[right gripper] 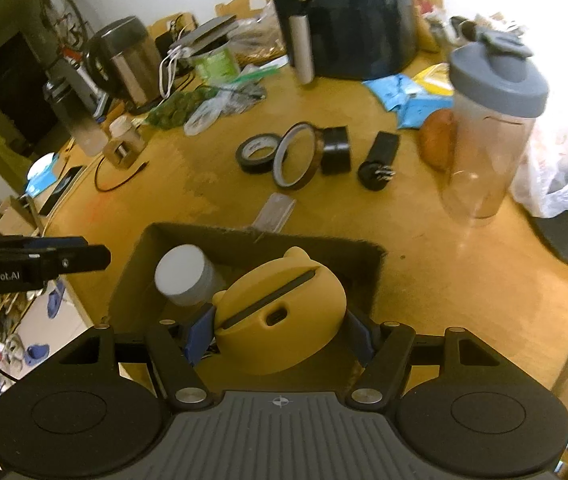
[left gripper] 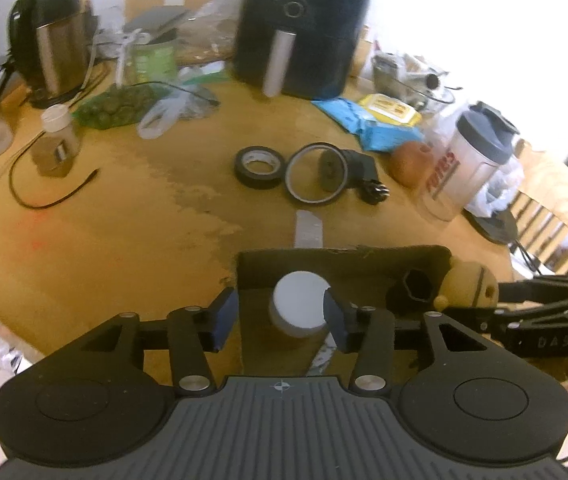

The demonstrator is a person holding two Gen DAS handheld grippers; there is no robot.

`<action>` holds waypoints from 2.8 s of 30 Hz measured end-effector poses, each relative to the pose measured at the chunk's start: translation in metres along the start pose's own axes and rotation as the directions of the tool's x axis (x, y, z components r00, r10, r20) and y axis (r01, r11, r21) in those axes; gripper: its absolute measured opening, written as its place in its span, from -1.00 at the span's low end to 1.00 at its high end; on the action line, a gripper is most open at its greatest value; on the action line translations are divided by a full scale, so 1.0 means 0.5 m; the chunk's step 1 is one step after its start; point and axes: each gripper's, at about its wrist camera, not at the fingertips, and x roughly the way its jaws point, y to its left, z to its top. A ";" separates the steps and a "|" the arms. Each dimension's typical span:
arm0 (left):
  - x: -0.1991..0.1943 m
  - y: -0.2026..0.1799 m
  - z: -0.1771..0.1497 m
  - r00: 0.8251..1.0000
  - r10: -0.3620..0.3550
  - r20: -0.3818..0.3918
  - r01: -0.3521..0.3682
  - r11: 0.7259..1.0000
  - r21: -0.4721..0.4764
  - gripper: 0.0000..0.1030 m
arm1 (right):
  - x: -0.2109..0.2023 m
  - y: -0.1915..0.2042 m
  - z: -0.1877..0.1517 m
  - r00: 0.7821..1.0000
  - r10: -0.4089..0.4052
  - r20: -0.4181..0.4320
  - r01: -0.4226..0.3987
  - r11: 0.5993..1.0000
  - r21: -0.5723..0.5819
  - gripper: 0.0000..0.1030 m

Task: Organize rigid objects
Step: 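Open the left tool to drop the stick while the right tool releases the yellow case, then move the left tool out of the box toward the clear plastic case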

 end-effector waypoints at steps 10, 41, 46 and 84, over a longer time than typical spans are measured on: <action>-0.025 0.001 -0.039 0.999 0.030 -0.023 -0.032 0.995 -0.098 -0.08 | 0.037 0.016 0.017 0.994 0.079 -0.074 -0.081 0.997 -0.018 0.38; 0.008 -0.034 -0.025 0.999 0.011 -0.050 -0.014 0.997 -0.077 -0.08 | 0.014 -0.032 0.021 0.994 -0.105 -0.027 0.104 0.993 -0.047 1.00; 0.016 -0.038 -0.015 0.998 0.000 -0.057 -0.003 0.999 -0.047 -0.08 | 0.014 -0.036 0.018 0.991 -0.129 -0.026 0.128 0.991 -0.021 1.00; 0.103 -0.032 0.076 0.998 -0.019 -0.066 0.027 0.993 0.113 0.45 | 0.039 -0.055 0.037 0.969 -0.246 -0.013 0.246 0.962 0.117 1.00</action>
